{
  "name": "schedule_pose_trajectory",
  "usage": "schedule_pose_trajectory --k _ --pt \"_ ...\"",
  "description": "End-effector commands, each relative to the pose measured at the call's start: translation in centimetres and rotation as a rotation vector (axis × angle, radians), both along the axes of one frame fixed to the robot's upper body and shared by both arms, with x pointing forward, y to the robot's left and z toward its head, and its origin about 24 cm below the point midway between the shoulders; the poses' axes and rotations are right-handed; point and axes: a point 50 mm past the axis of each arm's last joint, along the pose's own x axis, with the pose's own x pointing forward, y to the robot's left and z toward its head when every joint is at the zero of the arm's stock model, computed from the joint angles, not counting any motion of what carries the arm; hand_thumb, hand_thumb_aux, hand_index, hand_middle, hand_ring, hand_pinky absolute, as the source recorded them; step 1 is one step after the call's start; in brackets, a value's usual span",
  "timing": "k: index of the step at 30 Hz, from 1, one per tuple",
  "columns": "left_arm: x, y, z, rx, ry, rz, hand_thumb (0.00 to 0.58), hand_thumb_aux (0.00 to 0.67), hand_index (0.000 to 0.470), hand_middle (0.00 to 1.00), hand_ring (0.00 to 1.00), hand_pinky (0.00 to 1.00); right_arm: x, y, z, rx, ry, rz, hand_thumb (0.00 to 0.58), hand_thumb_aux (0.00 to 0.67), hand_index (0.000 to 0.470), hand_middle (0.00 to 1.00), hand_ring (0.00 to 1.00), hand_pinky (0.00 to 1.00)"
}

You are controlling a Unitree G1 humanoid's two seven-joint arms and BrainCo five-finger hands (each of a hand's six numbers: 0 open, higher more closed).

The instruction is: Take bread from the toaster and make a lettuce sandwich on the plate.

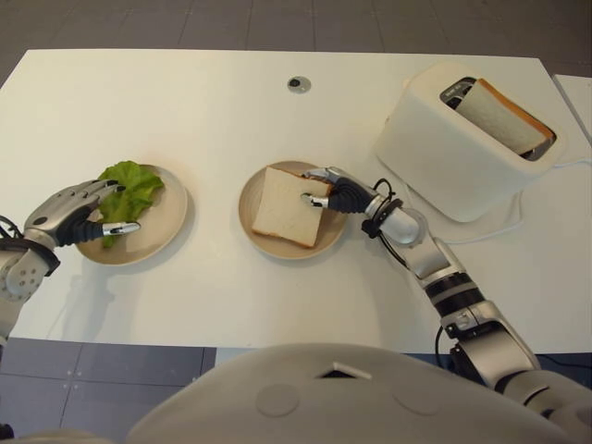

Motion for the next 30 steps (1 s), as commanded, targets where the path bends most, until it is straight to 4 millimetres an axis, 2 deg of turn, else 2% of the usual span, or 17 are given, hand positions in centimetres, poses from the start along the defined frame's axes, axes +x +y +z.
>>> schedule_pose_trajectory --k 1,3,5,6,8,9,10,11,12,17,20,25,30 --pt "0.3 -1.5 -1.3 -0.045 0.045 -0.066 0.0 0.0 0.0 0.0 0.0 0.0 -0.2 -0.3 -0.1 0.012 0.017 -0.005 0.0 0.0 0.0 0.0 0.0 0.0" --pt "0.4 -1.9 -1.8 -0.058 0.058 -0.081 0.005 0.003 0.002 0.0 0.0 0.0 -0.2 -0.3 0.3 0.028 0.006 -0.004 0.0 0.0 0.0 0.0 0.0 0.0" --pt "0.6 -2.1 -2.0 -0.059 0.064 -0.094 0.124 0.076 0.053 0.0 0.0 0.0 -0.3 -0.4 0.7 0.053 -0.007 -0.006 0.0 0.0 0.0 0.0 0.0 0.0" --pt "0.6 -2.2 -2.1 -0.062 0.066 -0.101 0.132 0.081 0.057 0.0 0.0 0.0 -0.3 -0.4 0.9 0.066 -0.012 -0.009 0.0 0.0 0.0 0.0 0.0 0.0" --pt "0.7 -2.4 -2.3 -0.075 0.07 -0.118 0.357 0.255 0.179 0.0 0.0 0.0 -0.2 -0.6 1.3 0.087 -0.025 -0.025 0.0 0.0 0.0 0.0 0.0 0.0" --pt "0.8 -2.4 -2.3 -0.082 0.07 -0.123 0.46 0.365 0.256 0.0 0.0 0.0 -0.1 -0.7 1.5 0.096 -0.032 -0.034 0.0 0.0 0.0 0.0 0.0 0.0" --pt "0.8 -2.4 -2.4 -0.087 0.066 -0.125 0.511 0.439 0.308 0.0 0.0 0.0 0.0 -0.8 1.6 0.102 -0.039 -0.041 0.0 0.0 0.0 0.0 0.0 0.0" --pt "0.9 -2.4 -2.3 -0.092 0.056 -0.129 0.572 0.591 0.415 0.0 0.0 0.0 0.1 -0.9 1.8 0.112 -0.049 -0.048 0.0 0.0 0.0 0.0 0.0 0.0" --pt "1.1 -2.4 -2.1 -0.097 0.042 -0.134 0.58 0.67 0.47 0.0 0.0 0.0 0.2 -0.9 2.1 0.125 -0.061 -0.054 0.0 0.0 0.0 0.0 0.0 0.0" --pt "1.7 -2.8 -1.2 -0.126 -0.028 -0.177 0.58 0.67 0.47 0.0 0.0 0.0 0.4 -1.2 3.3 0.185 -0.108 -0.073 0.0 0.0 0.0 0.0 0.0 0.0" --pt "2.2 -4.2 -0.1 -0.261 -0.124 -0.248 0.58 0.67 0.47 0.0 0.0 0.0 0.5 -1.3 3.4 0.189 -0.116 -0.078 0.0 0.0 0.0 0.0 0.0 0.0" --pt "3.1 -5.3 2.2 -0.421 -0.333 -0.315 0.58 0.67 0.47 0.0 0.0 0.0 0.5 -1.6 4.2 0.217 -0.14 -0.083 0.0 0.0 0.0 0.0 0.0 0.0" --pt "3.7 -6.8 2.3 -0.55 -0.406 -0.367 0.58 0.67 0.47 0.0 0.0 0.0 0.4 -1.9 5.2 0.256 -0.156 -0.082 0.0 0.0 0.0 0.0 0.0 0.0"
